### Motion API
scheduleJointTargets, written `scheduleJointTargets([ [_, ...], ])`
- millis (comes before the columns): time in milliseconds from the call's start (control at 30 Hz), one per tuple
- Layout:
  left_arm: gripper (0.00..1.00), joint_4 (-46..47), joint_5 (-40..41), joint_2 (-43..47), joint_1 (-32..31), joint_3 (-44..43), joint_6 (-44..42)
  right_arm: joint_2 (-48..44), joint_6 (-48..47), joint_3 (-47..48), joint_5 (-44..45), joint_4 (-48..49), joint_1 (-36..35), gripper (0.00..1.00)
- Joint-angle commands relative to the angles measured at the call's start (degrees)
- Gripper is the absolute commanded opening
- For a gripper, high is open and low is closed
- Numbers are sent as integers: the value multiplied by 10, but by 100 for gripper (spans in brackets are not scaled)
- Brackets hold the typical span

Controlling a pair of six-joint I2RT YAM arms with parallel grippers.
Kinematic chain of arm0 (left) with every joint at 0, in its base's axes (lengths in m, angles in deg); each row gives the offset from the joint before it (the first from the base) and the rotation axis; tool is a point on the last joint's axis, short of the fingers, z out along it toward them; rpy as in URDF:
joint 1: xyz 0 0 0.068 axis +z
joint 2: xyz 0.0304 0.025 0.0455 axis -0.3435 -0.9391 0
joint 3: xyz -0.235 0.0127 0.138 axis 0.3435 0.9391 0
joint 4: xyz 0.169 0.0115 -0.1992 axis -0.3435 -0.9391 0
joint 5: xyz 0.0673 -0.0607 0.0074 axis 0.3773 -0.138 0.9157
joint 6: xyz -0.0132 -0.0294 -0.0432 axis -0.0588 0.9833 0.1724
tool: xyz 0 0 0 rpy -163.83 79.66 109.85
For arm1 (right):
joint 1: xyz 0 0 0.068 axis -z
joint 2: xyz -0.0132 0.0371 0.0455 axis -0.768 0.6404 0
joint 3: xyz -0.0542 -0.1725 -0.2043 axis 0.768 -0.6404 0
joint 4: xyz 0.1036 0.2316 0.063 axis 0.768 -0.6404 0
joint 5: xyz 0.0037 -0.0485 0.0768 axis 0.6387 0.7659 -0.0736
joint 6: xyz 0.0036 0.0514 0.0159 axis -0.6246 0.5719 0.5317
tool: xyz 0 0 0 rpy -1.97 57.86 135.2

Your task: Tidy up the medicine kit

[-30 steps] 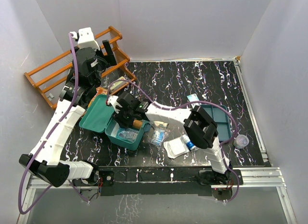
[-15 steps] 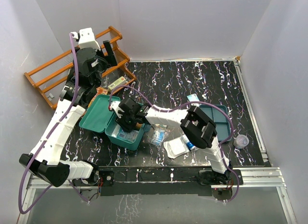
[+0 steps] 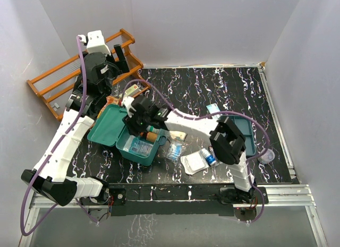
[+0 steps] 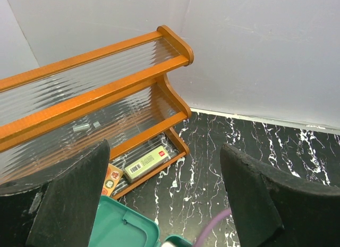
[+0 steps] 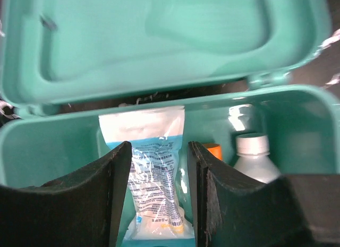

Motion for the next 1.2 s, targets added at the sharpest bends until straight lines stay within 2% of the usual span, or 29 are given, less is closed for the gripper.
scheduleJointTargets([
  [0,83,21,2,1,2,-34,-10,-91,66,51,19,27,31,44],
  [100,83,29,0,6,2,-42,-13,-119,97,45,49,32,47,44],
  [300,84,48,-46,32,2,-23,-24,-189,201,1,170,25,95,47],
  [533,89,75,-118,66,2,32,-19,-316,335,-145,246,33,178,52],
  [667,91,68,-145,69,2,44,0,-367,392,-256,239,33,220,59],
  [767,92,68,-156,74,2,58,12,-380,397,-314,203,44,242,64],
  [967,99,53,-171,75,2,60,27,-345,343,-345,99,61,249,62],
  [1167,99,33,-177,80,2,61,34,-312,356,-362,94,49,249,57],
])
